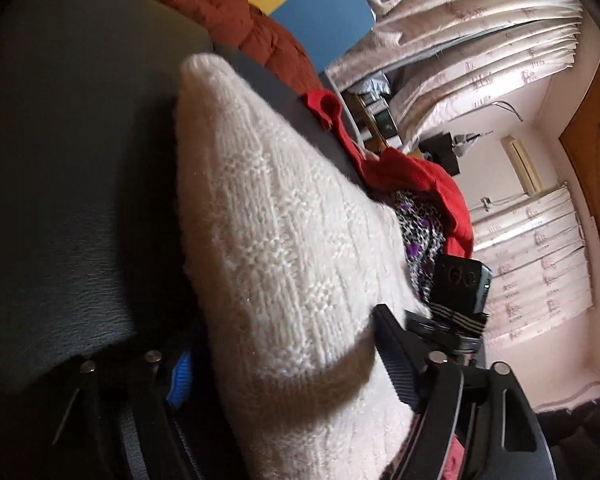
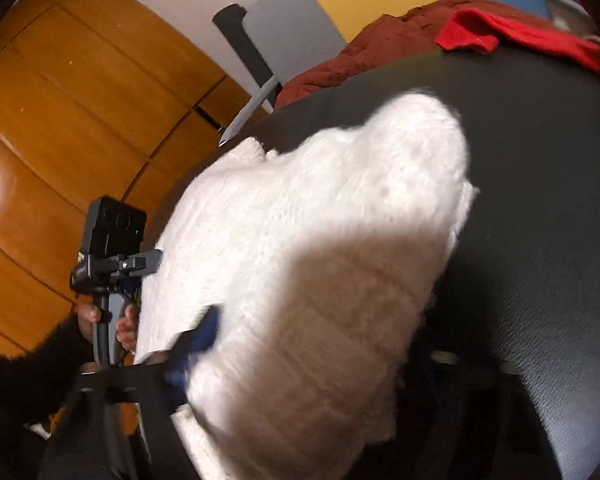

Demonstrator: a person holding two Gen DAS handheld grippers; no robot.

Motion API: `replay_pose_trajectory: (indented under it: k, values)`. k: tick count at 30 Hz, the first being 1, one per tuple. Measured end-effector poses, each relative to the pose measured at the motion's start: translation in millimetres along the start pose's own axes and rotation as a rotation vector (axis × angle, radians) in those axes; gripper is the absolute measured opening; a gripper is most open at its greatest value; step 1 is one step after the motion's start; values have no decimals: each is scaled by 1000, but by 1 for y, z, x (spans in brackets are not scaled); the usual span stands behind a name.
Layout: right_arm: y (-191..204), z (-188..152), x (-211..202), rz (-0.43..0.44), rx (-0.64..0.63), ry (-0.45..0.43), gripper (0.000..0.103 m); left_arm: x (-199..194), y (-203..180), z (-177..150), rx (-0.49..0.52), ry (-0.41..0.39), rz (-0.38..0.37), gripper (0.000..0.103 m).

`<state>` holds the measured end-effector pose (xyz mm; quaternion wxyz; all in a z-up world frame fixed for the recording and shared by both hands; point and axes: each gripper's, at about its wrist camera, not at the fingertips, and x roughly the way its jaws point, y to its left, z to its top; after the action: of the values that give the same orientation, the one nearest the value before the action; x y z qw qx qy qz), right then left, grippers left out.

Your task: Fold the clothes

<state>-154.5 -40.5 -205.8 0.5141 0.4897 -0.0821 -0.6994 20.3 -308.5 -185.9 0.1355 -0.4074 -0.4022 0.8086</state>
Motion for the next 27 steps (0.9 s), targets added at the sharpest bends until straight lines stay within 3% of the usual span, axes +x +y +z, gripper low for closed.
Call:
replay_pose_trajectory:
  k: [5, 11, 15, 20, 27]
  values:
    - [-6, 9, 5, 39, 4, 35, 53, -17, -4, -20, -23, -33, 36, 59]
    - [17, 28, 40, 121, -57, 98, 48, -36, -9, -43, -50, -72, 79, 56]
    - [62, 35, 90, 193, -156, 172, 45, -99, -3, -92, -120, -205, 132, 55]
    - [155, 36, 169, 315, -297, 284, 42, -190, 9, -147, -188, -363, 190, 55]
    - [341, 34, 300, 490, -550, 446, 42, -325, 47, -224, -298, -596, 333, 55]
